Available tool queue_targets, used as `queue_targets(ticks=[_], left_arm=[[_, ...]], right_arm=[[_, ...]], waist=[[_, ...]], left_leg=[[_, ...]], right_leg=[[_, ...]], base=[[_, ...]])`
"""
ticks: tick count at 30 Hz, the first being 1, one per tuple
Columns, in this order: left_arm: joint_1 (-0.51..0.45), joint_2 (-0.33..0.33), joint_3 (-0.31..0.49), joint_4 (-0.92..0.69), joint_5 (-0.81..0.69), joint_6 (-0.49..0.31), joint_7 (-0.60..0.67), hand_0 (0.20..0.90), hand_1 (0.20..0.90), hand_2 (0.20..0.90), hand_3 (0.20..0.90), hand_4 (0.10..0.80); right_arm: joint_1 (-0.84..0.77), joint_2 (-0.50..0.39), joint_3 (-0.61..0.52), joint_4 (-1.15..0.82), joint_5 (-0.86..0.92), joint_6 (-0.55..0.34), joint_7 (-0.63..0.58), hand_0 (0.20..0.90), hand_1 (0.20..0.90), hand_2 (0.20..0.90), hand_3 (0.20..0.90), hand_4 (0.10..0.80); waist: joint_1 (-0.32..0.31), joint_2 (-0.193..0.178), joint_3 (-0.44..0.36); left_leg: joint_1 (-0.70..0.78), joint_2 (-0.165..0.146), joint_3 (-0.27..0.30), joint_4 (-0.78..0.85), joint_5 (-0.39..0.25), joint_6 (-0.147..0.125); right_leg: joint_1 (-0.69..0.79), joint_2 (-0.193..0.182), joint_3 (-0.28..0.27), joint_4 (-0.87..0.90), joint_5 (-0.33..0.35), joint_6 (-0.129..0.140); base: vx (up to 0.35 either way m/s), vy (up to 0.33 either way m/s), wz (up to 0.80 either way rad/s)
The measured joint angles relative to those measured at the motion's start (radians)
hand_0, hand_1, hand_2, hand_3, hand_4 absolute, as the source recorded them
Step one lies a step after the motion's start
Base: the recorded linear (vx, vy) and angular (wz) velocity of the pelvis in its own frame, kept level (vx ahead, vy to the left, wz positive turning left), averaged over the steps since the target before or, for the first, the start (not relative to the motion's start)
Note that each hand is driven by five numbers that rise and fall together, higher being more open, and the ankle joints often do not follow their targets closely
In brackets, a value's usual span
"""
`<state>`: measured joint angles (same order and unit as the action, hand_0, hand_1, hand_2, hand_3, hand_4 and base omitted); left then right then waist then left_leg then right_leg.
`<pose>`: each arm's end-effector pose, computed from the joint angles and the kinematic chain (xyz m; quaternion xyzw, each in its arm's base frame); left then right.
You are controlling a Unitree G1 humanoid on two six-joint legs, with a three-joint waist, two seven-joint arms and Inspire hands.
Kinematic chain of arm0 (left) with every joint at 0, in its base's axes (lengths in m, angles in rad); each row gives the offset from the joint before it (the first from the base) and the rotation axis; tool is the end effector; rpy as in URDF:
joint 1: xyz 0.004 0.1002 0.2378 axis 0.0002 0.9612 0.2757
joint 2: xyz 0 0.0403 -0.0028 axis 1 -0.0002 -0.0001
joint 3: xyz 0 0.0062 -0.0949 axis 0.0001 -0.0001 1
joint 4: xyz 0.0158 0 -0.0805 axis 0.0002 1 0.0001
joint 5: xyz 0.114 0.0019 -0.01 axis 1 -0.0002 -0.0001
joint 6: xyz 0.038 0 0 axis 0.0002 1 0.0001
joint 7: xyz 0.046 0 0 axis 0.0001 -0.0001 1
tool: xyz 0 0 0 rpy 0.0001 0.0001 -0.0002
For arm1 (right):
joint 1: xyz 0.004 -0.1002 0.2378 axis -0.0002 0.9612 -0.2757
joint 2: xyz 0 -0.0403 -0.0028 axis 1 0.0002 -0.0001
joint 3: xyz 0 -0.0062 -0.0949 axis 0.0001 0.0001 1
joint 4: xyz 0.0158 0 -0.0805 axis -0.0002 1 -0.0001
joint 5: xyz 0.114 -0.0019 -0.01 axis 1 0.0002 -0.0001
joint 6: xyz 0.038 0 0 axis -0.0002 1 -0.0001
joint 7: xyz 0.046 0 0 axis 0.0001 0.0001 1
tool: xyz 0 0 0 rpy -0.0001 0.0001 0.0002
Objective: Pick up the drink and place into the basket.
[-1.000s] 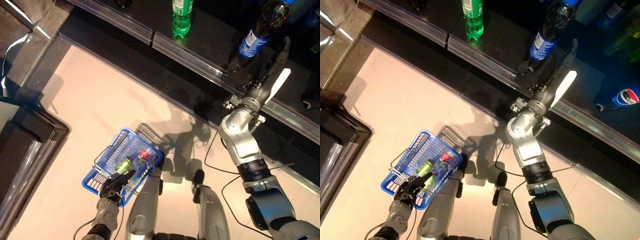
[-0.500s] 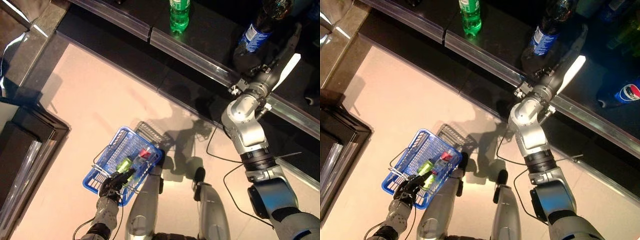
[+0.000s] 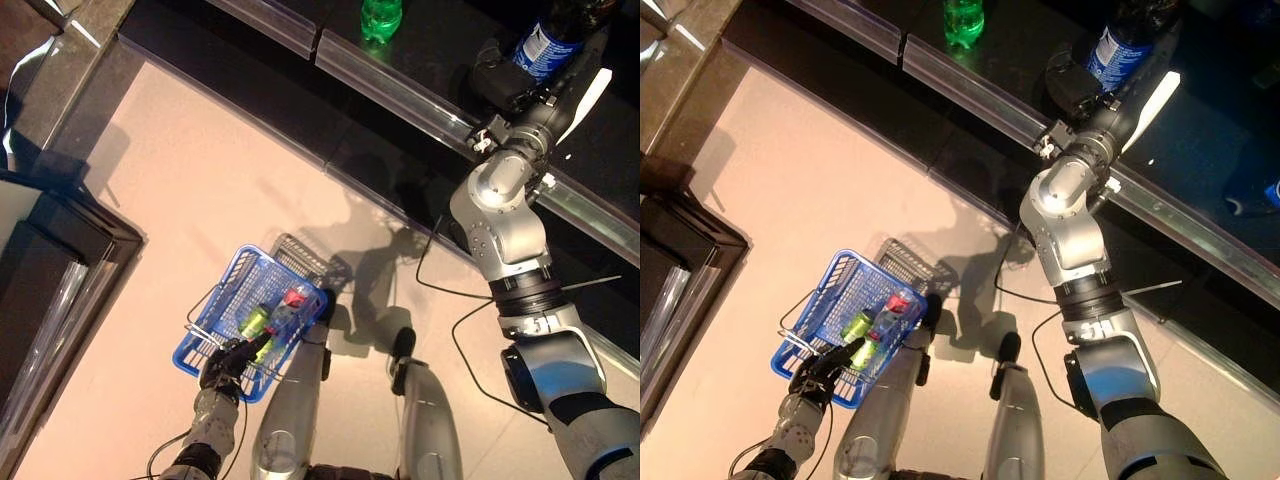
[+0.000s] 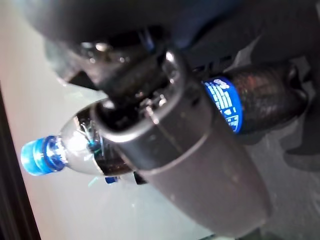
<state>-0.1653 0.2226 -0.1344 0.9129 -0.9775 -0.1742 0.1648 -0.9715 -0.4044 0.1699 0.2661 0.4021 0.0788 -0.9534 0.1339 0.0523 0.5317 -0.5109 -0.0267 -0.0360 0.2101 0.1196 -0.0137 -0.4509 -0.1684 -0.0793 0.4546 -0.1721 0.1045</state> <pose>0.1915 0.2042 -0.0669 -0.2713 0.2814 0.2545 0.8845 0.3281 -0.1332 0.2694 0.0817 -0.2626 -0.3098 0.9102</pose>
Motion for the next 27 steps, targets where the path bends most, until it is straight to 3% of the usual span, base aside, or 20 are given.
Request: queue_targets(ticks=[12,13,14,15,27], left_arm=[[-0.001,0.021,-0.012,-0.029,-0.020,0.009,-0.004,0.300,0.300,0.300,0.200,0.100],[-0.001,0.021,-0.013,-0.031,-0.021,0.009,-0.004,0.300,0.300,0.300,0.200,0.100],[-0.003,0.022,-0.016,-0.032,-0.022,0.012,-0.004,0.300,0.300,0.300,0.200,0.100],[-0.004,0.022,-0.017,-0.033,-0.026,0.012,-0.006,0.300,0.300,0.300,0.200,0.100],[-0.004,0.032,-0.031,-0.046,-0.050,0.022,-0.008,0.300,0.300,0.300,0.200,0.100]], right_arm=[[-0.137,-0.068,0.041,0.195,0.114,-0.007,-0.038,0.900,0.900,0.900,0.900,0.800],[-0.141,-0.075,0.040,0.208,0.128,-0.008,-0.040,0.806,0.806,0.806,0.790,0.690],[-0.149,-0.083,0.044,0.235,0.147,-0.019,-0.043,0.627,0.627,0.627,0.582,0.482],[-0.153,-0.092,0.050,0.249,0.159,-0.024,-0.051,0.312,0.312,0.312,0.214,0.114],[-0.239,-0.148,0.105,0.410,0.216,-0.041,-0.054,0.300,0.300,0.300,0.200,0.100]], waist=[[0.012,0.000,0.000],[0.016,0.000,0.000],[0.021,0.000,0.000],[0.026,0.000,0.000],[0.031,0.000,0.000]], left_leg=[[-0.046,0.001,-0.007,0.000,0.015,-0.003],[-0.048,0.001,-0.007,0.000,0.016,-0.003],[-0.051,0.001,-0.007,0.000,0.018,-0.002],[-0.053,0.001,-0.007,0.000,0.020,-0.002],[-0.063,-0.003,-0.019,0.000,0.025,-0.002]], right_leg=[[-0.051,-0.001,-0.014,0.015,-0.001,0.000],[-0.053,-0.001,-0.015,0.015,-0.001,0.000],[-0.057,-0.001,-0.015,0.016,0.001,0.001],[-0.059,-0.001,-0.016,0.016,0.002,0.004],[-0.065,-0.003,-0.026,0.028,0.002,0.005]], base=[[-0.008,-0.007,0.02],[0.000,0.000,0.00],[0.000,0.000,0.00],[0.000,0.000,0.00],[-0.029,-0.006,0.03]])
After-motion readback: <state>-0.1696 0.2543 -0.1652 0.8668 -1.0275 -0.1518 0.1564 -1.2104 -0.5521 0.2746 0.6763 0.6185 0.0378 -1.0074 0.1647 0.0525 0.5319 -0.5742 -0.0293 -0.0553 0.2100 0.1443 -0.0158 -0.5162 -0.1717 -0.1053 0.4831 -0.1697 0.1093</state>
